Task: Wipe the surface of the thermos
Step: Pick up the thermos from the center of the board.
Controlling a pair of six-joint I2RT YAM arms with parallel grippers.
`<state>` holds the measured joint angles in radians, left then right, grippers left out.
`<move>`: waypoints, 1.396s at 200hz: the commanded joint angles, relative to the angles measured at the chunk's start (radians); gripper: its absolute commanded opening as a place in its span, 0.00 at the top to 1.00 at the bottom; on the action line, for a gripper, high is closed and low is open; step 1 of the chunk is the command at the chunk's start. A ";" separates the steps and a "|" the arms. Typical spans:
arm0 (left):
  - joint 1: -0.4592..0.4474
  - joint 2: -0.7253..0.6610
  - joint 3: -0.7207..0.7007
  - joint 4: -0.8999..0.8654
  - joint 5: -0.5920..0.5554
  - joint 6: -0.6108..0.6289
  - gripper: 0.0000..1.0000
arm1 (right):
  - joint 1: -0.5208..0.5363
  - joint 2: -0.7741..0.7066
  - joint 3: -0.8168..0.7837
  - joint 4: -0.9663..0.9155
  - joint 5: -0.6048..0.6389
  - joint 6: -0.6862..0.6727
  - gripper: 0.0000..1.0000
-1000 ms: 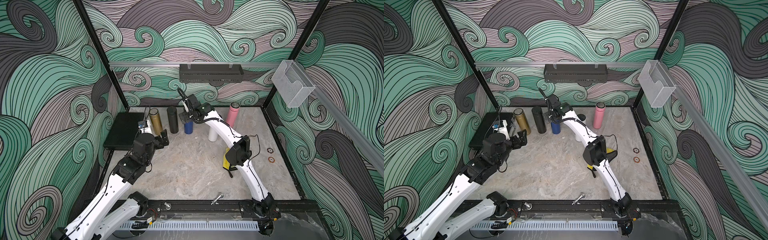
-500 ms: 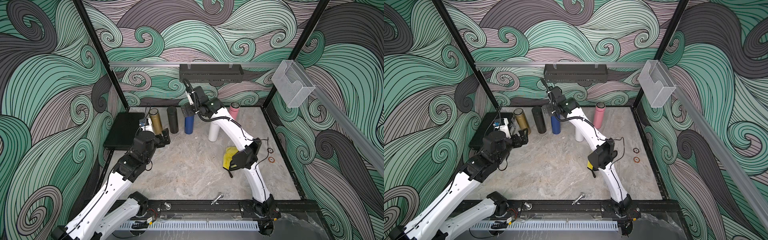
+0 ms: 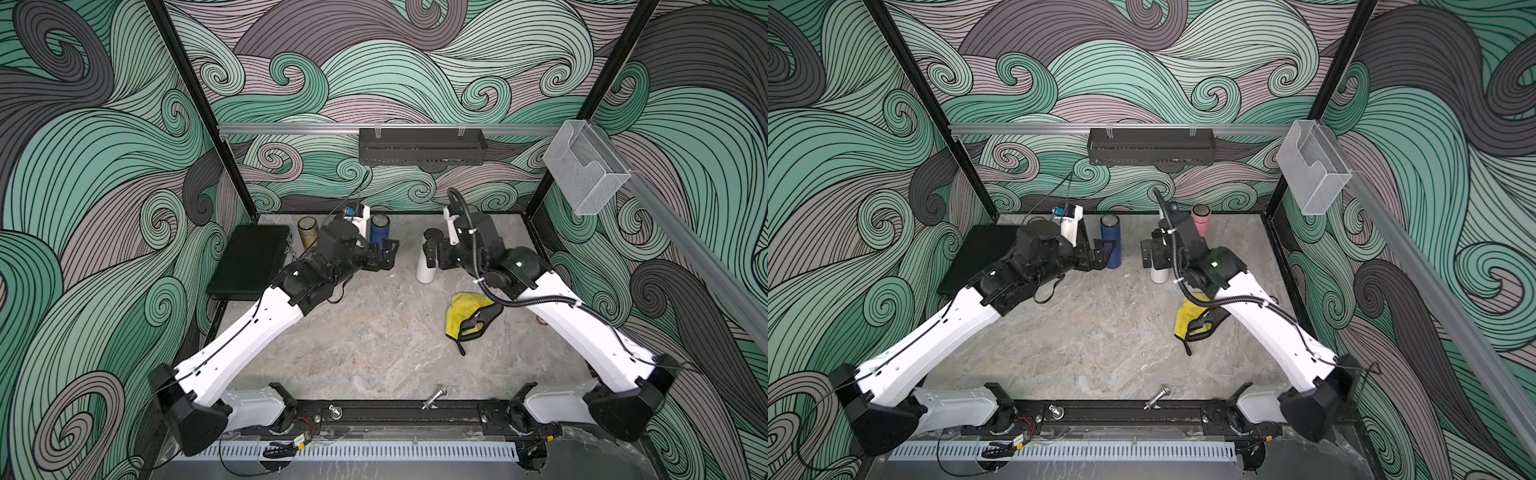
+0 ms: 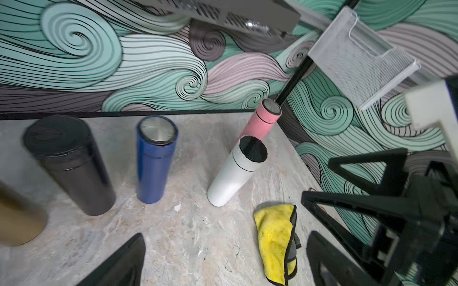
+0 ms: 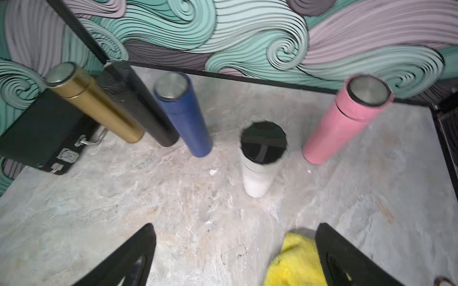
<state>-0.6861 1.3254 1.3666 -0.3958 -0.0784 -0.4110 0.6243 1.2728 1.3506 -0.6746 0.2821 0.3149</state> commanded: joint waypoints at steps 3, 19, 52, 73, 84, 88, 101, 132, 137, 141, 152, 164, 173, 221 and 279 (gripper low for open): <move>-0.020 0.136 0.097 0.006 0.065 0.061 0.01 | -0.054 -0.161 -0.185 0.006 0.102 0.117 0.00; -0.027 0.215 0.158 0.020 0.072 0.078 0.01 | -0.098 -0.294 -0.297 0.028 0.089 0.124 0.00; -0.043 0.388 0.297 0.021 0.083 0.097 0.01 | -0.220 -0.390 -0.389 -0.021 -0.019 0.133 0.00; -0.054 0.475 0.382 0.003 0.068 0.106 0.01 | -0.264 -0.416 -0.436 -0.028 -0.060 0.135 0.01; -0.060 0.507 0.414 0.003 0.057 0.109 0.01 | -0.285 -0.426 -0.451 -0.028 -0.078 0.134 0.00; -0.062 0.516 0.423 0.007 0.056 0.114 0.01 | -0.291 -0.427 -0.456 -0.029 -0.084 0.133 0.00; -0.065 0.550 0.453 0.007 0.053 0.116 0.01 | -0.309 -0.429 -0.463 -0.028 -0.100 0.128 0.00; -0.076 0.646 0.564 -0.055 -0.003 0.122 0.01 | -0.331 -0.420 -0.464 -0.028 -0.112 0.113 0.00; -0.078 0.662 0.584 -0.069 -0.008 0.122 0.01 | -0.332 -0.419 -0.463 -0.028 -0.113 0.112 0.00; -0.079 0.675 0.599 -0.079 -0.012 0.124 0.01 | -0.334 -0.416 -0.462 -0.029 -0.115 0.110 0.01; -0.081 0.706 0.633 -0.103 -0.026 0.123 0.01 | -0.339 -0.411 -0.463 -0.028 -0.119 0.108 0.01; -0.082 0.731 0.652 -0.114 -0.034 0.124 0.01 | -0.343 -0.410 -0.466 -0.028 -0.125 0.106 0.01; -0.084 0.744 0.657 -0.116 -0.037 0.125 0.01 | -0.345 -0.410 -0.469 -0.024 -0.128 0.107 0.01; -0.088 0.787 0.660 -0.079 -0.028 0.130 0.05 | -0.356 -0.409 -0.497 -0.005 -0.145 0.111 0.02; -0.098 0.862 0.712 -0.100 -0.073 0.143 0.08 | -0.368 -0.434 -0.515 0.000 -0.152 0.110 0.03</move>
<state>-0.7757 2.1593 2.0377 -0.4793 -0.1226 -0.2863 0.2646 0.8551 0.8444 -0.6899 0.1375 0.4240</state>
